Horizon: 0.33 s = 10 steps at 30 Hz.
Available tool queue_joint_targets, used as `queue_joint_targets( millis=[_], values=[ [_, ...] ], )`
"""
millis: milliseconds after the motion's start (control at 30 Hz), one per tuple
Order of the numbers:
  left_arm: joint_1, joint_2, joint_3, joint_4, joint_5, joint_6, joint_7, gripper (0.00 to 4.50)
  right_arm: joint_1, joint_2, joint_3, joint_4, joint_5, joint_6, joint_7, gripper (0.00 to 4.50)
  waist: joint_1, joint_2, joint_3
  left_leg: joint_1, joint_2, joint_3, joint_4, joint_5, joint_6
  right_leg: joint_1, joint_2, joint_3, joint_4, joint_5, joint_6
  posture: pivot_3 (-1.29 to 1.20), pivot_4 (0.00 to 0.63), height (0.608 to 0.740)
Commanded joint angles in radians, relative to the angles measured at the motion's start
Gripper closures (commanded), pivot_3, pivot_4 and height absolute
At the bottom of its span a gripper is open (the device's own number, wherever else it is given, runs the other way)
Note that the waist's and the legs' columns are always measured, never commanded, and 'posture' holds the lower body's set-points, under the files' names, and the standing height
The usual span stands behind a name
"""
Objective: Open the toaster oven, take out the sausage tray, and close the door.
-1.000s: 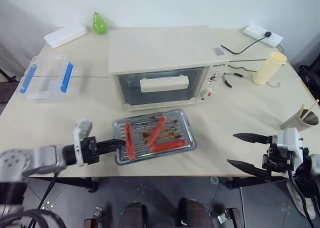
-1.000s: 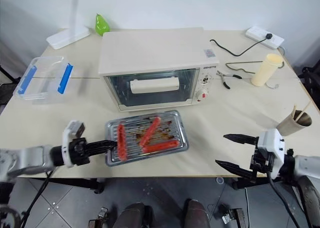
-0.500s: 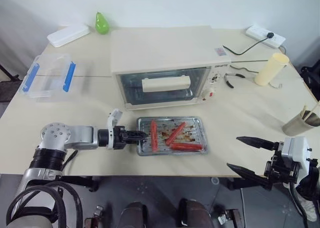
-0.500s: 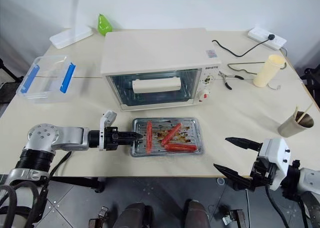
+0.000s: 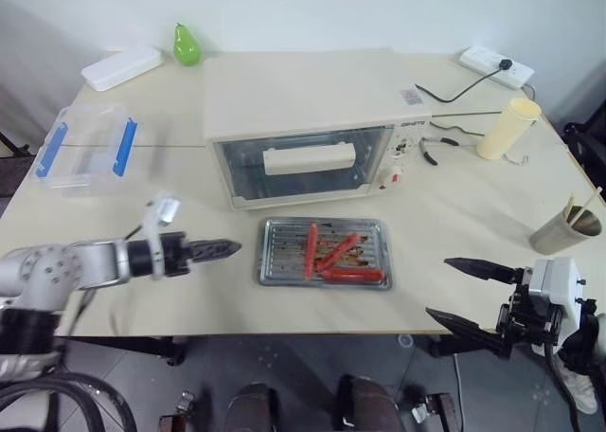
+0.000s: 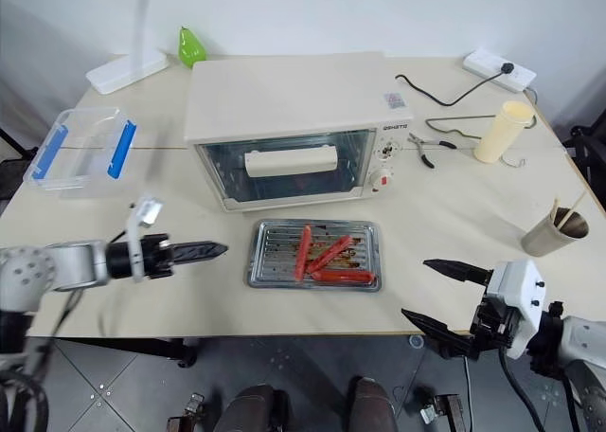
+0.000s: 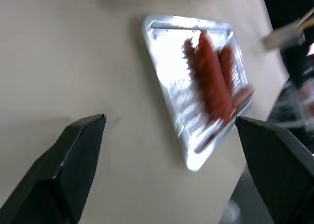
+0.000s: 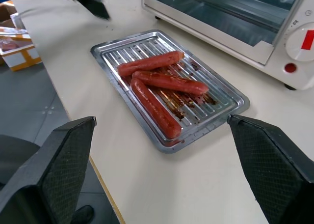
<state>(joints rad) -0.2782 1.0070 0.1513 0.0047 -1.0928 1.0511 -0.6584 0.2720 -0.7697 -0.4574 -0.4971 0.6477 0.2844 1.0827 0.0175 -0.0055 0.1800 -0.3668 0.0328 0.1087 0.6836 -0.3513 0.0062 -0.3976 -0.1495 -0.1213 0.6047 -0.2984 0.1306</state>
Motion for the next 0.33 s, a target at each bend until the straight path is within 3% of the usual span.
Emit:
queue_joint_targets(
  millis=[33, 200, 333],
  values=[
    [0.119, 0.036, 0.097, -0.066, 0.203, -0.305, -0.175, 0.02, -0.042, -0.020, 0.009, 0.031, 0.009, -0.017, 0.026, 0.00, 0.002, 0.000, 0.000, 0.000, 0.000, 0.001, 0.000, 0.000, 0.000, 0.000, 0.000, 0.000, 0.000, 0.000, 0.000, 0.00, 0.150, 0.740],
    [0.313, -0.032, 0.224, -0.020, 0.526, -0.922, -0.340, 0.02, -0.117, -0.051, 0.054, 0.095, 0.002, -0.022, 0.091, 0.00, 0.009, 0.000, 0.000, -0.002, 0.001, 0.000, 0.000, -0.002, 0.001, -0.001, -0.001, 0.000, -0.002, 0.000, 0.000, 0.00, 0.150, 0.740],
    [0.309, -0.053, 0.247, 0.038, 0.550, -1.026, -0.427, 0.02, -0.166, -0.066, 0.088, 0.132, -0.003, -0.023, 0.129, 0.00, 0.008, 0.000, 0.000, -0.002, 0.001, 0.001, 0.000, -0.002, 0.002, -0.001, -0.001, 0.000, -0.002, 0.000, 0.000, 0.00, 0.150, 0.740]
  ],
)
